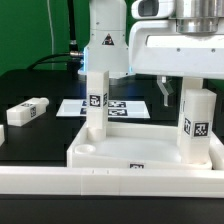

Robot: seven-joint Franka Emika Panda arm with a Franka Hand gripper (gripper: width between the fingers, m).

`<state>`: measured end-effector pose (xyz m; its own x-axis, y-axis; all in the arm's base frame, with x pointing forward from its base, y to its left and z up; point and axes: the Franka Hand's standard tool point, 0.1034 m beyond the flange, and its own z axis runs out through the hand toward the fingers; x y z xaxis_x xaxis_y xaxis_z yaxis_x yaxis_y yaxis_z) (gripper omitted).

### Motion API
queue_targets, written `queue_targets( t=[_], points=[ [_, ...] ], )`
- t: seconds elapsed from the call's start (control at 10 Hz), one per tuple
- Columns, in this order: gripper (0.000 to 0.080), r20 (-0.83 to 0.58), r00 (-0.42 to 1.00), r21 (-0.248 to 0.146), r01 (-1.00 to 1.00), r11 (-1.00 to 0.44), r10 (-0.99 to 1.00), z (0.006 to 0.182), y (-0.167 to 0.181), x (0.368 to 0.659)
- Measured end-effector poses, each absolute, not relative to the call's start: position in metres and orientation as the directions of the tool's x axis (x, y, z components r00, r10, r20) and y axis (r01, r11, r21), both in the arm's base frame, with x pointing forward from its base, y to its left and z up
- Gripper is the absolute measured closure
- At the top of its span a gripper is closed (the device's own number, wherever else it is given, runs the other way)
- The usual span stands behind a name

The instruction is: Assemble desk

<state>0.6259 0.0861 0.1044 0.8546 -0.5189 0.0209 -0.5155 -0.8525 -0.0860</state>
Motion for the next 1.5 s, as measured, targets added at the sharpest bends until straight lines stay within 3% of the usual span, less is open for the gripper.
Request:
queue_targets(
  t=[0.5,1.0,1.1,1.2,1.3,1.4,1.5],
  points=[
    [0.0151,0.054,0.983,-0.052,-0.173,-0.984,-0.176,0.104,0.0828,0.6261],
    [0.0151,0.058,0.986,0.027,0.152,-0.988,0.153,0.104,0.0776,0.6264],
    [0.0291,0.057,0.984,0.031,0.165,-0.986,0.167,0.1038,0.0768,0.6262],
    [0.0291,0.057,0.985,0.031,0.163,-0.986,0.164,0.1037,0.0767,0.6262],
    [0.0431,0.057,0.985,0.03,0.16,-0.987,0.161,0.1037,0.0767,0.6262],
    [0.0511,0.057,0.99,0.028,0.127,-0.991,0.129,0.1033,0.0765,0.6257],
    [0.0511,0.057,0.99,0.028,0.126,-0.992,0.127,0.1033,0.0763,0.6258]
  ],
)
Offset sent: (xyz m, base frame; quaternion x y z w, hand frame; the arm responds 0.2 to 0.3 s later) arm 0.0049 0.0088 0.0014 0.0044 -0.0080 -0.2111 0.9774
